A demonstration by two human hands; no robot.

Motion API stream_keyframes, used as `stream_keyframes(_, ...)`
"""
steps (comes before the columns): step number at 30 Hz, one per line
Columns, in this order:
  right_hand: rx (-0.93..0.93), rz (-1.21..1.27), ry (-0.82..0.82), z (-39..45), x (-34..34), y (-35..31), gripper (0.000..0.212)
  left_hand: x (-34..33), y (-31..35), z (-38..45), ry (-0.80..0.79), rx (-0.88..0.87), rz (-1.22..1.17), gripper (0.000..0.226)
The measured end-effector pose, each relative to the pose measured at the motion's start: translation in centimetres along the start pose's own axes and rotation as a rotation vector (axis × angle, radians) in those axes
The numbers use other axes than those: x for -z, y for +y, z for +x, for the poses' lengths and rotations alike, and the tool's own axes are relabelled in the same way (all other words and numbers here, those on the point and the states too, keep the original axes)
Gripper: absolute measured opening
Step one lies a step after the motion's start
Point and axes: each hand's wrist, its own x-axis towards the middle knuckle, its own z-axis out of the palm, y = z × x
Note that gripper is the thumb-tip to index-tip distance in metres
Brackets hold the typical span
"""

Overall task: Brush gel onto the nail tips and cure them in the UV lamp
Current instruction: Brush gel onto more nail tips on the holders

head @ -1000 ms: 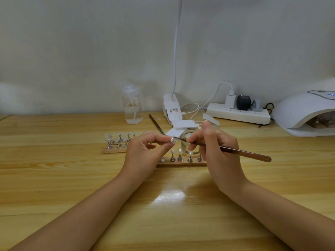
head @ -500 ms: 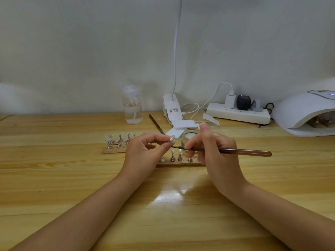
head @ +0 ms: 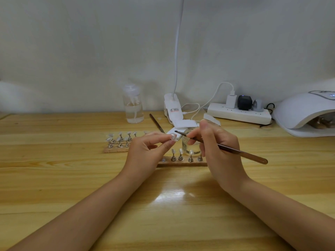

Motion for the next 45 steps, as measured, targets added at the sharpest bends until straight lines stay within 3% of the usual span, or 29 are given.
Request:
stream_keyframes(11, -0.042, 0.085, 0.012, -0.38, 0.01, -0.15, 0.045, 0.11, -0.41, 0.04, 0.019, 0.027, -0.014, 0.019)
stream_keyframes(22, -0.028, -0.033, -0.01, 0.11, -0.14, -0.1, 0.035, 0.06, 0.03, 0.03, 0.053, 0.06, -0.008, 0.014)
stream_keyframes(29, -0.026, 0.078, 0.01, -0.02, 0.27, 0.01, 0.042, 0.09, 0.43, -0.13, 0.067, 0.059, 0.02, 0.02)
stream_keyframes(38, 0.034, -0.066, -0.061, 0.28, 0.03, -0.02, 0.031, 0.04, 0.33, -0.14, 0.037, 0.026, 0.044, 0.015)
stream_keyframes(45, -0.012, 0.063, 0.028, 0.25, 0.41, 0.17, 0.043, 0.0, 0.41, -0.18, 0.055, 0.045, 0.012, 0.019)
